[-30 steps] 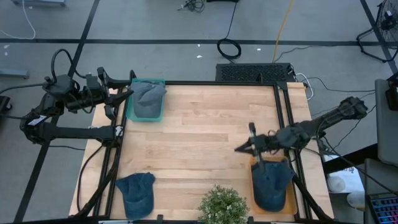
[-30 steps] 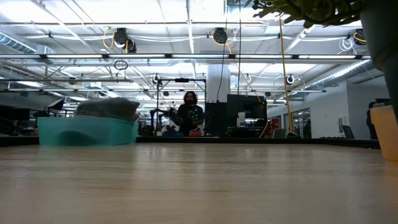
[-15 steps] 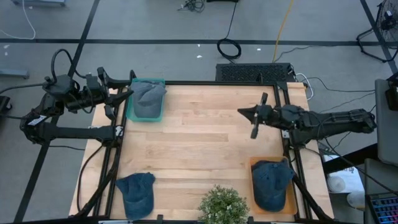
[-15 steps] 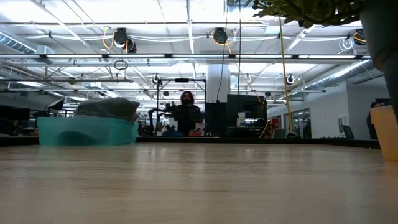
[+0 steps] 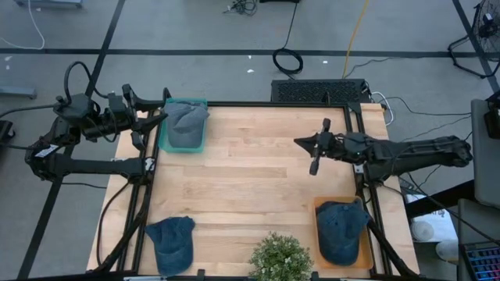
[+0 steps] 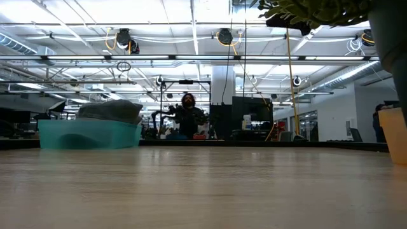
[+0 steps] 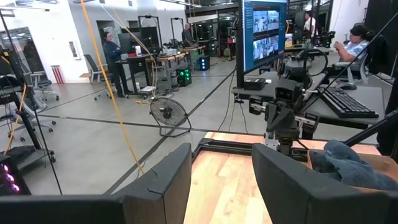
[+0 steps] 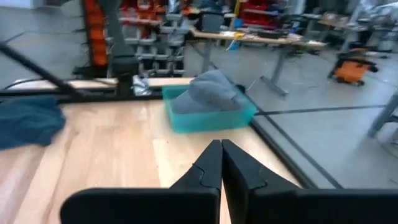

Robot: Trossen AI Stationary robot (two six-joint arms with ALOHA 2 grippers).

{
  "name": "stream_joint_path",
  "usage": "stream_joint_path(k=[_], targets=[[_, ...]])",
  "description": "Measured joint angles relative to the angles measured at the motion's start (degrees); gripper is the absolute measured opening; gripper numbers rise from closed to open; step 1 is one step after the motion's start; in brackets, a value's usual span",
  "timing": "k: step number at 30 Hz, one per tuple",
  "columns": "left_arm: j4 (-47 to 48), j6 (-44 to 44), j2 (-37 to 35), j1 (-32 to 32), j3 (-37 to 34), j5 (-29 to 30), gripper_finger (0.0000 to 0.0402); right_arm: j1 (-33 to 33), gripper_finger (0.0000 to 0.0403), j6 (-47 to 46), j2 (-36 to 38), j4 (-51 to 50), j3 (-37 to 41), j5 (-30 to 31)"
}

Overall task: Pick & Place hat
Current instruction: Put the blue cap into the orange bin

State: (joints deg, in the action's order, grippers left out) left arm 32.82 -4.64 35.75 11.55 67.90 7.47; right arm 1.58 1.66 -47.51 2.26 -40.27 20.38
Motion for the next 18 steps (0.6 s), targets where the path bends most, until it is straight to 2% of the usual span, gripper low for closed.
stream_joint_path(k=[4, 9, 13, 18], targets=[[0.0, 0.0, -0.02, 0.0, 0.0, 0.01, 0.0177, 0.01, 0.0, -0.06, -1.6, 2.4, 2.25, -5.71], [0.0, 0.0, -0.01, 0.0, 0.0, 0.01, 0.0177, 0.03, 0.0, 0.49, -2.08, 14.9, 8.99, -12.62], [-0.48, 0.04, 0.0, 0.0, 0.0, -0.01, 0.0177, 0.03, 0.0, 3.91, -1.3, 22.47, 11.91, -13.0], [-1.08, 6.23, 0.5, 0.0, 0.02, -1.08, 0.0177, 0.03, 0.0, 3.55, -0.73, 22.2, 12.06, -13.0]])
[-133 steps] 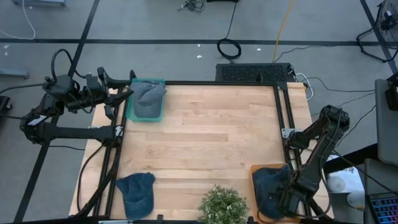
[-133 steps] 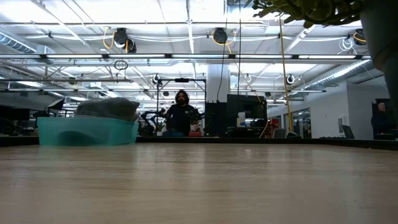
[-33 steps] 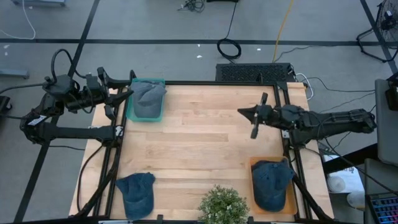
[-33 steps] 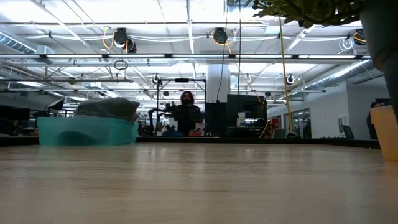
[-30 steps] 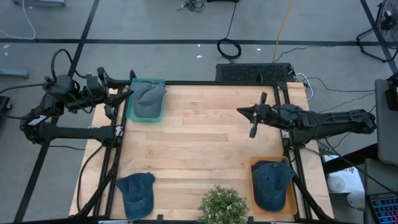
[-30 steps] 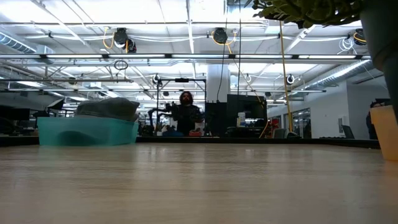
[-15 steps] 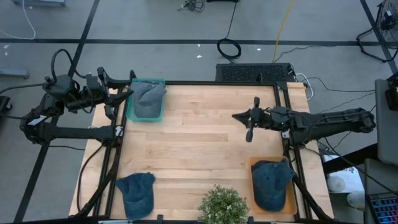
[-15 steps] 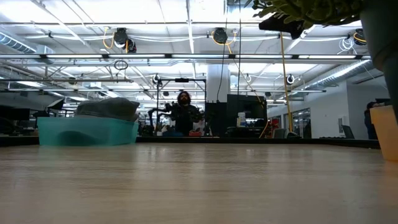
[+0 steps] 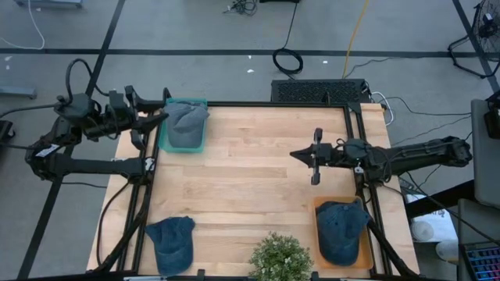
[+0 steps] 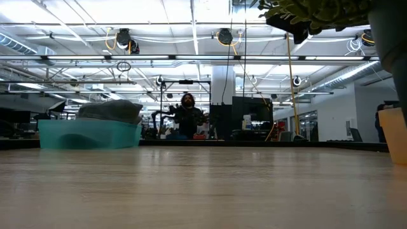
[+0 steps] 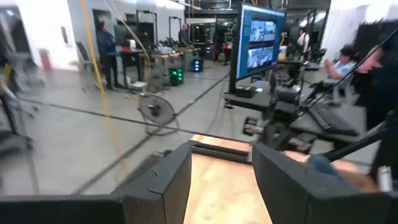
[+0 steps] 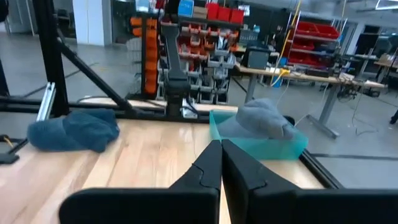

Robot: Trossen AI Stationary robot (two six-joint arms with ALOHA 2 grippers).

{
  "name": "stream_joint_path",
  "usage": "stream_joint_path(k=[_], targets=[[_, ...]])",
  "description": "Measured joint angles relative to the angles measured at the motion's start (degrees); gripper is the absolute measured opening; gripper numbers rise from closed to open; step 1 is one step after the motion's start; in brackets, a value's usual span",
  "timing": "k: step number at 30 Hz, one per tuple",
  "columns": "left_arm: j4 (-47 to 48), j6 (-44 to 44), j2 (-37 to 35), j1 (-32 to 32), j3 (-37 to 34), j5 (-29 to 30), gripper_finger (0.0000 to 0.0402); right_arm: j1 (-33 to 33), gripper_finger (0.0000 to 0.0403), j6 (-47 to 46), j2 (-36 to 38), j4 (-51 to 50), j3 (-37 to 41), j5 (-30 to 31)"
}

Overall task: Pick & Place hat
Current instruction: Put the blue cap into the orange bin

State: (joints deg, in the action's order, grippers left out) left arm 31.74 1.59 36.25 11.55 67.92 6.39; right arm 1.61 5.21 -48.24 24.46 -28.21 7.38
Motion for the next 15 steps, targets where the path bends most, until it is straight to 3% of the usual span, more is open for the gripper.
stream_joint_path(k=[8, 10, 13, 15], targets=[[2.13, 0.69, 2.94, 0.0, 0.0, -0.79, 0.0177, 0.0, 0.0, 0.23, 0.01, -1.49, 0.04, 0.0], [5.94, 5.06, 3.73, -0.02, 0.0, -5.24, 0.0177, 0.0, 0.0, 0.42, -0.01, -1.57, 0.04, 0.0], [13.49, 7.43, 6.54, -1.31, 0.02, -18.64, 0.0177, 0.0, 0.0, 0.42, -0.01, -1.57, 0.04, 0.0], [20.65, 11.09, 9.82, -4.24, 0.01, -21.28, 0.0177, 0.0, 0.0, 0.42, -0.01, -1.67, 0.04, 0.0]])
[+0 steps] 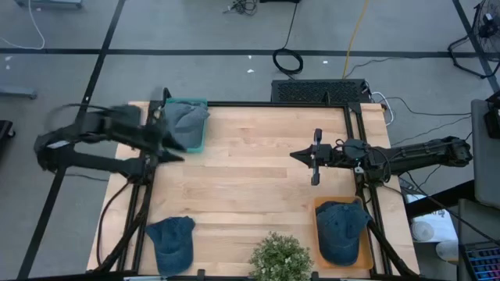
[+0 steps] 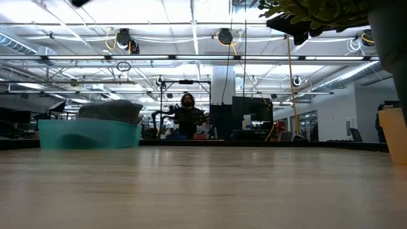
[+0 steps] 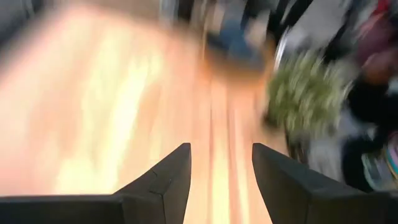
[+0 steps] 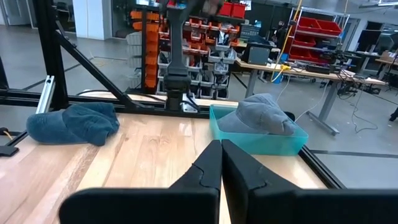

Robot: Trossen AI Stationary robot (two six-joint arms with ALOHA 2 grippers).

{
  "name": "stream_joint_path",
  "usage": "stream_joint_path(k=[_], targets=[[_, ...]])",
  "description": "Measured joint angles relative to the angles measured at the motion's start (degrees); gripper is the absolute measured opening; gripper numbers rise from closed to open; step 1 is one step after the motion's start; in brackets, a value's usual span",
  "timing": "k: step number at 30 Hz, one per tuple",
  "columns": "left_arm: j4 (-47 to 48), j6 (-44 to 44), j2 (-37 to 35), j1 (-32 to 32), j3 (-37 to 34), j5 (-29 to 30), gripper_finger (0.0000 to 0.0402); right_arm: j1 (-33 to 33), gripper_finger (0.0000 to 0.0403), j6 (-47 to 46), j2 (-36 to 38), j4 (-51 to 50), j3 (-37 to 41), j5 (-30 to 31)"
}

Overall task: Pick & Place hat
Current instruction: Put the blue cap into the orange bin

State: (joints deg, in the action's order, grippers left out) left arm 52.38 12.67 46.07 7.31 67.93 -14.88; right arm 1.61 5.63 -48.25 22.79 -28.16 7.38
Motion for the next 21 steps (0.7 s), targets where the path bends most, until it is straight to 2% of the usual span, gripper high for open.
stream_joint_path(k=[4, 9, 16, 21], targets=[[12.22, 10.94, 8.78, -10.24, -0.64, 5.26, 0.0177, 0.0, 0.0, 0.0, 0.0, -0.63, 0.0, 0.0], [14.95, 23.57, 21.36, -24.03, -1.85, 5.13, 0.0177, 0.0, 0.0, 0.0, 0.0, -0.86, 0.0, 0.02], [13.91, 35.52, 35.51, -39.22, -1.85, 4.67, 0.0177, 0.0, 0.0, 0.34, 0.0, -1.66, 0.0, 0.01], [8.97, 45.82, 40.78, -45.59, -1.85, -0.05, 0.0177, 0.0, 0.0, 0.98, 0.0, -2.13, -0.02, 0.02]])
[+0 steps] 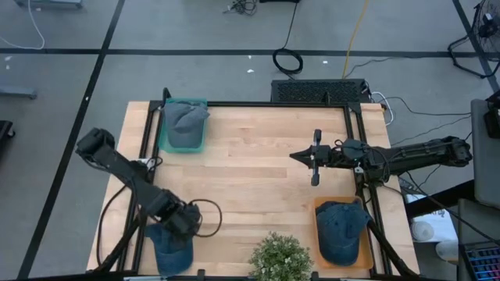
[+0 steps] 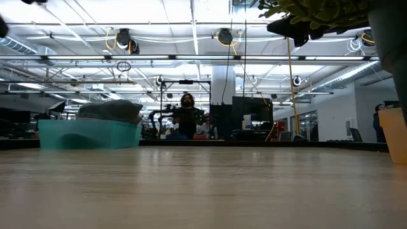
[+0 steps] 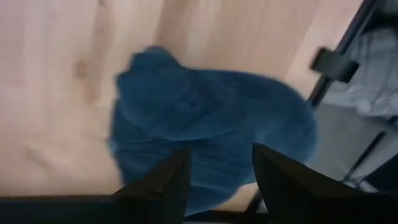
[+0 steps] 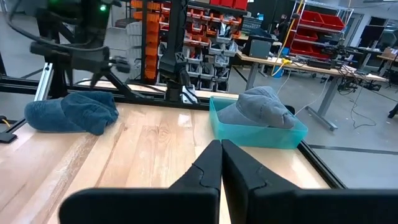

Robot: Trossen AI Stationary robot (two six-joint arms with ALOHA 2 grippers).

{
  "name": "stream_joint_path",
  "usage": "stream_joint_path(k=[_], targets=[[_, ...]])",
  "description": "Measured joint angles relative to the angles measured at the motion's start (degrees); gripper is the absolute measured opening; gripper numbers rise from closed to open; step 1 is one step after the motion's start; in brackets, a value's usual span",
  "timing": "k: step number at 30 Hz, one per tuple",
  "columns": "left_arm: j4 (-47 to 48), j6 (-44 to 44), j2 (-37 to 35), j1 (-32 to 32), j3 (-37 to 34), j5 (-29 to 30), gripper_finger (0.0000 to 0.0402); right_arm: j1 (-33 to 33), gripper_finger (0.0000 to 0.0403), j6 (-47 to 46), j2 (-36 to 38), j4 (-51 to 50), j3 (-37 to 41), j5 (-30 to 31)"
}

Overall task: Pick & Place hat
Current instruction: Put the blue cap into the orange bin

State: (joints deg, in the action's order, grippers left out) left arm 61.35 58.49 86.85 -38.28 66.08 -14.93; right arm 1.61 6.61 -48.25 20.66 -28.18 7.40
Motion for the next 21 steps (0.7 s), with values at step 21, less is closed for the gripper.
stream_joint_path(k=[21], targets=[[-6.47, 37.11, 6.11, -9.53, 0.0, 0.01, 0.0177, -0.01, 0.0, -0.32, 0.0, -1.54, -0.05, -0.17]])
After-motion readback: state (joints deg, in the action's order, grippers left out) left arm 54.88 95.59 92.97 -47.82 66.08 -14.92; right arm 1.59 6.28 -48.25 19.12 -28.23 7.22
